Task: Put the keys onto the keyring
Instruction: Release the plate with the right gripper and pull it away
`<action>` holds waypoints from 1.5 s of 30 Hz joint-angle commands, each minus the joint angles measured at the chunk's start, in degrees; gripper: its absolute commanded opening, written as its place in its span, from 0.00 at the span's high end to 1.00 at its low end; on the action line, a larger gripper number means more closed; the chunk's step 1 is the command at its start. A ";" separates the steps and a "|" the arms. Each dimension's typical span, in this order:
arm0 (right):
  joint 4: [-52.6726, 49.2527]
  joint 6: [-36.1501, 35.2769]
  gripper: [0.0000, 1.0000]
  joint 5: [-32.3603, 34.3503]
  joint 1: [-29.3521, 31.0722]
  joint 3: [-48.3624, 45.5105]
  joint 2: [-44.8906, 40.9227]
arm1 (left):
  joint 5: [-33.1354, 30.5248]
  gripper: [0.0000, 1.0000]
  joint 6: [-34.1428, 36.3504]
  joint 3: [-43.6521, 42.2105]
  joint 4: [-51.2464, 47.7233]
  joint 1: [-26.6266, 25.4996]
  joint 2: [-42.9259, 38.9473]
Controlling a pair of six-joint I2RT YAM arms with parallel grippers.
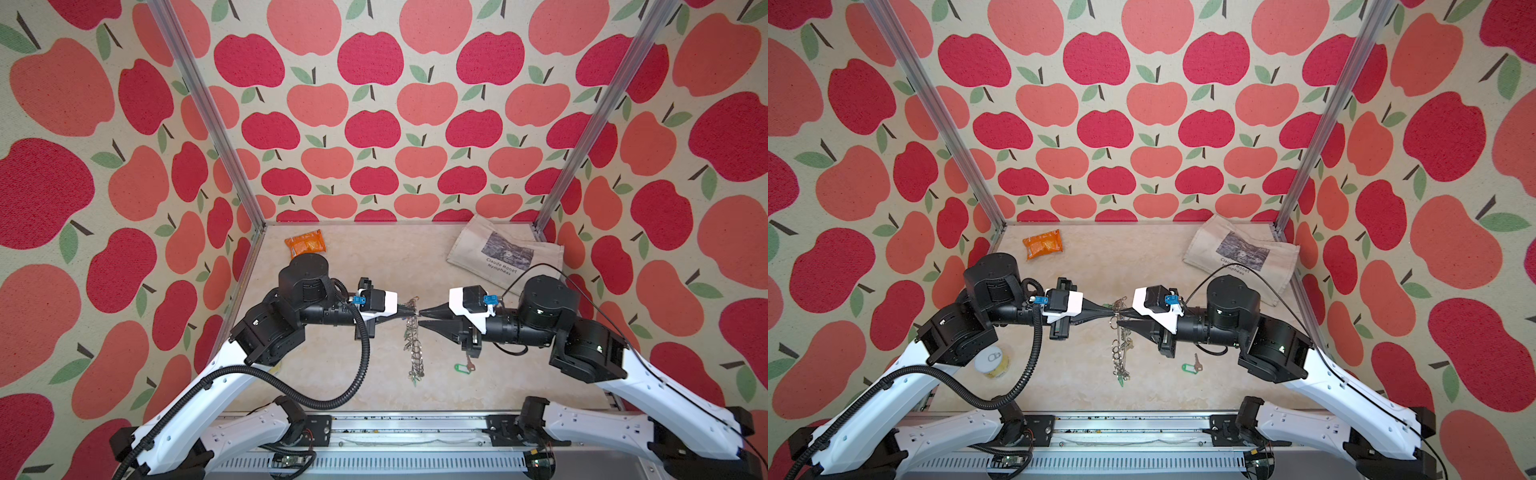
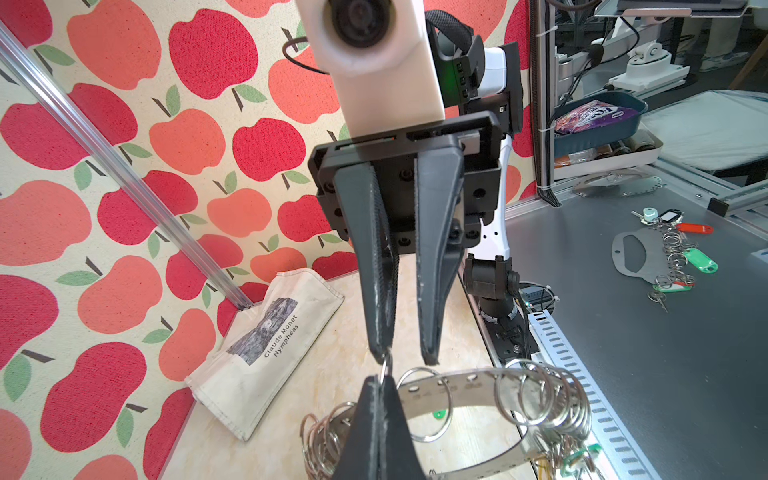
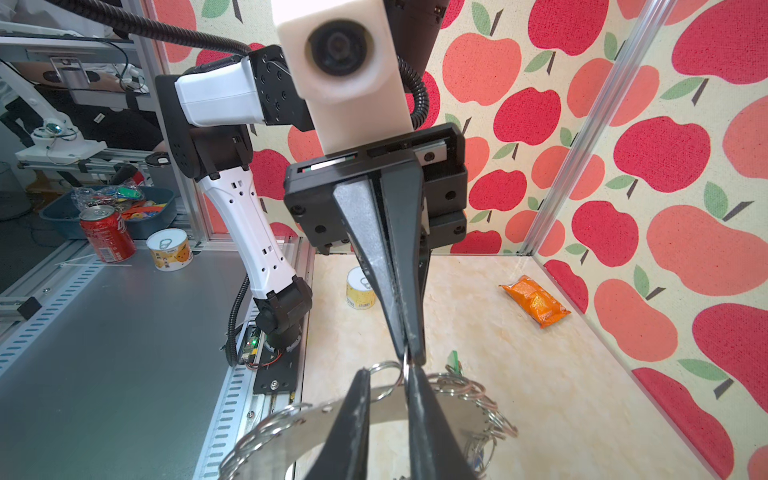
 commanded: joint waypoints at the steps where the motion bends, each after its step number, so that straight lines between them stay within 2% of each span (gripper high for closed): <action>1: -2.24 -0.47 0.84 -2.88 1.30 1.91 0.10 | -2.64 1.00 -0.15 1.96 2.72 1.32 0.24; 7: -3.29 -0.64 0.85 -2.41 1.61 2.30 0.25 | -3.78 1.00 -0.43 1.98 2.66 2.04 0.33; 15: -5.33 -2.03 0.81 0.87 3.41 2.84 0.39 | -4.58 1.00 -1.26 1.98 2.00 2.77 0.85; 17: -6.30 -2.65 0.80 2.21 5.72 3.12 0.47 | -4.86 1.00 -1.34 1.98 1.71 2.96 0.99; 29: -13.65 -7.68 0.76 14.60 11.89 6.44 2.78 | -4.42 1.00 -2.74 1.72 1.20 5.16 1.03; 34: -11.01 -6.84 0.73 20.29 11.94 3.27 -0.96 | -1.83 1.00 -3.36 -0.15 3.78 5.56 -0.49; 37: -9.33 -4.02 0.69 22.92 11.18 0.65 -3.45 | -0.91 1.00 -3.38 -2.11 6.00 5.68 -1.64; 41: -10.94 4.48 0.63 25.35 7.55 -2.15 -5.10 | 0.41 1.00 -3.97 -4.13 8.22 6.06 -2.69; 45: -14.81 19.92 0.58 30.16 0.58 -7.20 -6.68 | 0.11 1.00 -5.86 -6.10 10.48 6.39 -3.77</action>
